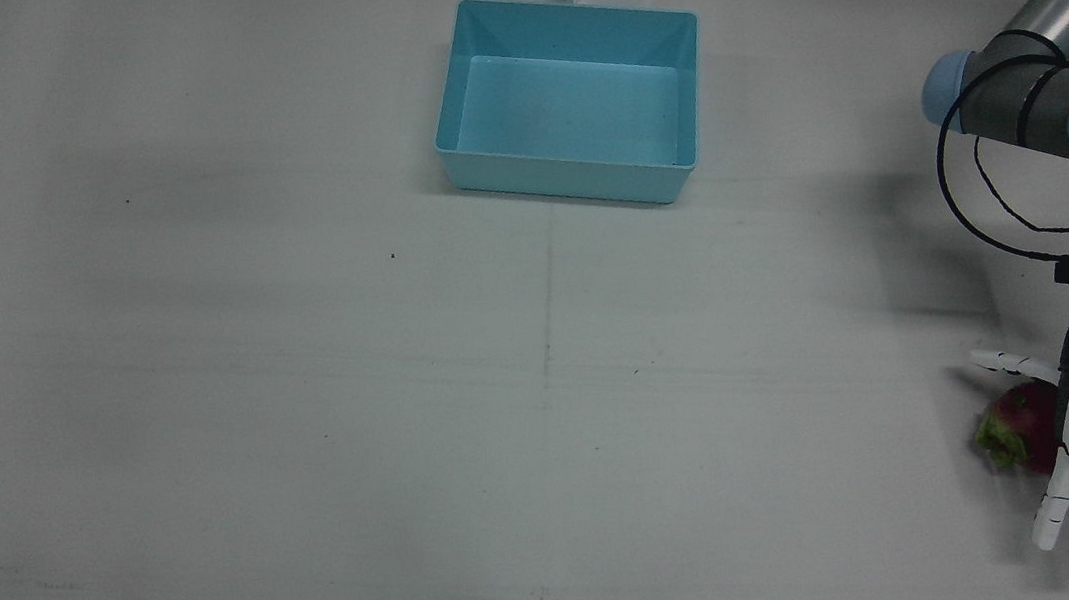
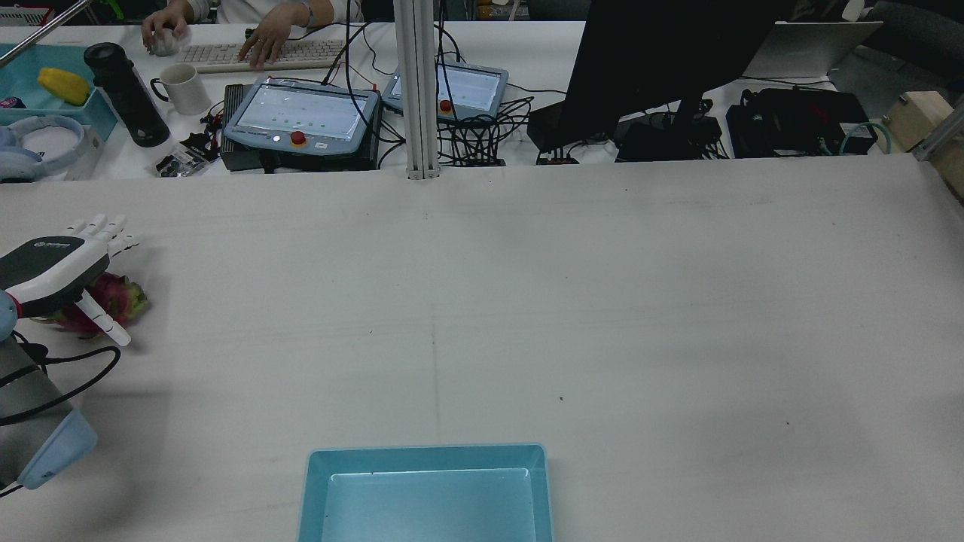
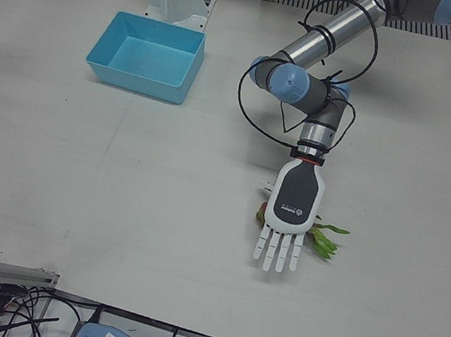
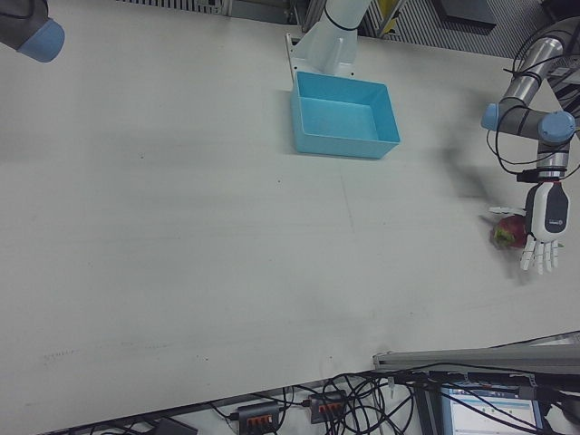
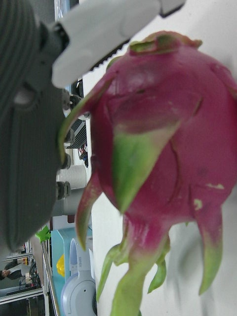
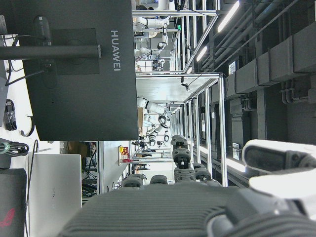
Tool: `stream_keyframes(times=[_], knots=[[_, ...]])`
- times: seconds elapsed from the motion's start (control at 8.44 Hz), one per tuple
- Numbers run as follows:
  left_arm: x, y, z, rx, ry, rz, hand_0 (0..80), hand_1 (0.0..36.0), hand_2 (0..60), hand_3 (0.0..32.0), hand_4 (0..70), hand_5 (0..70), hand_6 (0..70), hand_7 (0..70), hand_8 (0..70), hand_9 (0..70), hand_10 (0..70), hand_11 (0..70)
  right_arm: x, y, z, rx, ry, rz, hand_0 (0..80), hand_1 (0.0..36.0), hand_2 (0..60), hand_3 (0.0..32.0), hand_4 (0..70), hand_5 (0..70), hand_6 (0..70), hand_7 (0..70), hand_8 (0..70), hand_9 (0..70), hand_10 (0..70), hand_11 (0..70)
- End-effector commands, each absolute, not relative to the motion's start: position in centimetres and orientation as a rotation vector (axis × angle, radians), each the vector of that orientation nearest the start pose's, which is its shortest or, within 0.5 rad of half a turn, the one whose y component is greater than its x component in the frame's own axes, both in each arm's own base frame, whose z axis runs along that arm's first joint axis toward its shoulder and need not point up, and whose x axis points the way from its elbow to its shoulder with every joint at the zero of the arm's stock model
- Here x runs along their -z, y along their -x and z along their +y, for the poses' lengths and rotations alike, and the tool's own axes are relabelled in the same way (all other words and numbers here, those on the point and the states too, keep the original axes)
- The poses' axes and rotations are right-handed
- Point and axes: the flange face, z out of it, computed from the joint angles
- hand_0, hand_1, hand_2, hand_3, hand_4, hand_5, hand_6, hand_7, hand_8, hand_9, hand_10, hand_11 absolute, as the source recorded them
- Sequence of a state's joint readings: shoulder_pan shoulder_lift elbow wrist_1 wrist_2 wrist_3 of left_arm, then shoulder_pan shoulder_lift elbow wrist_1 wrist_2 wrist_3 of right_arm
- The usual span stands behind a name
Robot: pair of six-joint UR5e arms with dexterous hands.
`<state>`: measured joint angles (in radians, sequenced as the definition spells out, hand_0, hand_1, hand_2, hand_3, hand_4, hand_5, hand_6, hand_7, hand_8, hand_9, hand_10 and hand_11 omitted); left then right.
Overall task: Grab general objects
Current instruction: 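Close the left hand's fingers around the dragon fruit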
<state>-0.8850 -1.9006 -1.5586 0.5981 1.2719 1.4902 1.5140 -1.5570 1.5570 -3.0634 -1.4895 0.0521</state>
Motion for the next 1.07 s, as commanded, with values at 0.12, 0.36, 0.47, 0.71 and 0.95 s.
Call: stream_keyframes(times=[0.12, 0.36, 0.47, 0.71, 0.95], knots=[[-56.9, -23.7, -53.7, 0.997, -0.764, 1.112, 53.7, 23.1, 9.8, 4.2, 0.0, 8.5, 0.0, 3.0, 0.0, 0.0, 0.5, 3.5, -67.9, -11.2, -51.2, 2.095, -0.040, 2.266, 0.0, 0.0, 0.0, 0.0, 0.0, 0.0, 0.0, 0.0, 0.0, 0.0, 0.0, 0.0], [-56.9, -23.3, -53.9, 0.985, -0.782, 1.093, 53.5, 22.9, 10.9, 3.2, 0.0, 16.9, 0.0, 5.7, 0.0, 0.0, 2.6, 6.6, -67.9, -11.2, -51.2, 2.095, -0.040, 2.266, 0.0, 0.0, 0.0, 0.0, 0.0, 0.0, 0.0, 0.0, 0.0, 0.0, 0.0, 0.0], [-56.9, -22.8, -54.2, 0.971, -0.805, 1.081, 52.9, 22.4, 12.6, 0.6, 0.0, 22.3, 0.0, 8.6, 0.0, 0.3, 5.4, 10.5, -67.9, -11.2, -51.2, 2.095, -0.040, 2.266, 0.0, 0.0, 0.0, 0.0, 0.0, 0.0, 0.0, 0.0, 0.0, 0.0, 0.0, 0.0], [-57.2, -22.8, -54.3, 0.967, -0.816, 1.090, 51.6, 21.7, 16.3, 0.0, 0.0, 26.3, 0.0, 11.6, 0.0, 0.9, 7.4, 13.3, -67.9, -11.2, -51.2, 2.095, -0.040, 2.266, 0.0, 0.0, 0.0, 0.0, 0.0, 0.0, 0.0, 0.0, 0.0, 0.0, 0.0, 0.0], [-58.8, -22.3, -53.6, 0.968, -0.817, 1.089, 51.7, 21.8, 16.3, 0.0, 0.0, 24.1, 0.0, 11.2, 0.0, 0.8, 7.7, 13.7, -67.9, -11.3, -51.2, 2.094, -0.038, 2.265, 0.0, 0.0, 0.0, 0.0, 0.0, 0.0, 0.0, 0.0, 0.0, 0.0, 0.0, 0.0]])
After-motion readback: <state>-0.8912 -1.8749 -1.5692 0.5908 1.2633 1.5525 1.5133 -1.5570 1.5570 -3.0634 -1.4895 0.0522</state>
